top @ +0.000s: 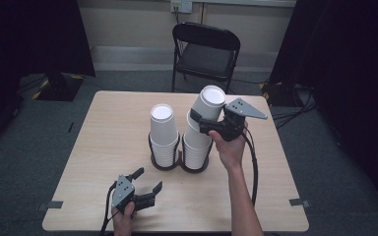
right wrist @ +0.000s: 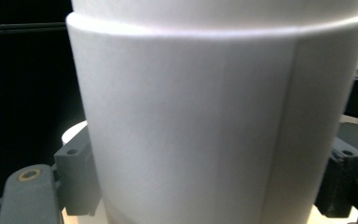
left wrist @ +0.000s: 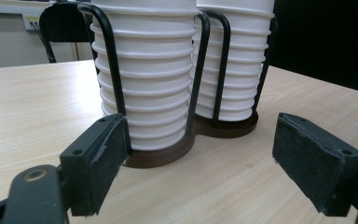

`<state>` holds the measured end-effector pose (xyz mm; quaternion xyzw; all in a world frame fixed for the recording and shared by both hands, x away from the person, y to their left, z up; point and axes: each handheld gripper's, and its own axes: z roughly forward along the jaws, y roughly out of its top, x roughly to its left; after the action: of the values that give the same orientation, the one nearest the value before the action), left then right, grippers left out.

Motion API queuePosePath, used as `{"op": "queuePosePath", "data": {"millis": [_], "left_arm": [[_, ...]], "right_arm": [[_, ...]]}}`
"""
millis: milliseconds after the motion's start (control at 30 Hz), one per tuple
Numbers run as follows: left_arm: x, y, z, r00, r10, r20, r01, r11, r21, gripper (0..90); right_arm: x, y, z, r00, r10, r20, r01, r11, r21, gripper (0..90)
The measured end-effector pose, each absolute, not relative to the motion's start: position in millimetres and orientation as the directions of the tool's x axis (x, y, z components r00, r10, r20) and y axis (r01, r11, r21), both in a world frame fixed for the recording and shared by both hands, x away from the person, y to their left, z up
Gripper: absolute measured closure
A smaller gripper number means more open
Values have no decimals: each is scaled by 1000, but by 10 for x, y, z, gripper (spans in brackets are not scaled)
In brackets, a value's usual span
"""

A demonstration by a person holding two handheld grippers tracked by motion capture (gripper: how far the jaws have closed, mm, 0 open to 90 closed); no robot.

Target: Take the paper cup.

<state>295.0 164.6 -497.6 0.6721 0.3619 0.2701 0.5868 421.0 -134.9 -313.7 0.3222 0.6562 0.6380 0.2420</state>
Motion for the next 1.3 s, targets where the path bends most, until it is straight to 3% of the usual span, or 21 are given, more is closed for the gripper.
{"op": "queuePosePath", "data": {"millis": [833,1300], "left_arm": [[2971,1635,-4971,568,819,-81,199,-41,979,189],[3015,1566,-4891,657,743,-126,214,-24,976,192]], "right_arm": [[3890,-1731,-3065,-656,742,136,117,-78,990,155],[3599,-1963,-3319,-615,759,215,160,-148,976,156]]}}
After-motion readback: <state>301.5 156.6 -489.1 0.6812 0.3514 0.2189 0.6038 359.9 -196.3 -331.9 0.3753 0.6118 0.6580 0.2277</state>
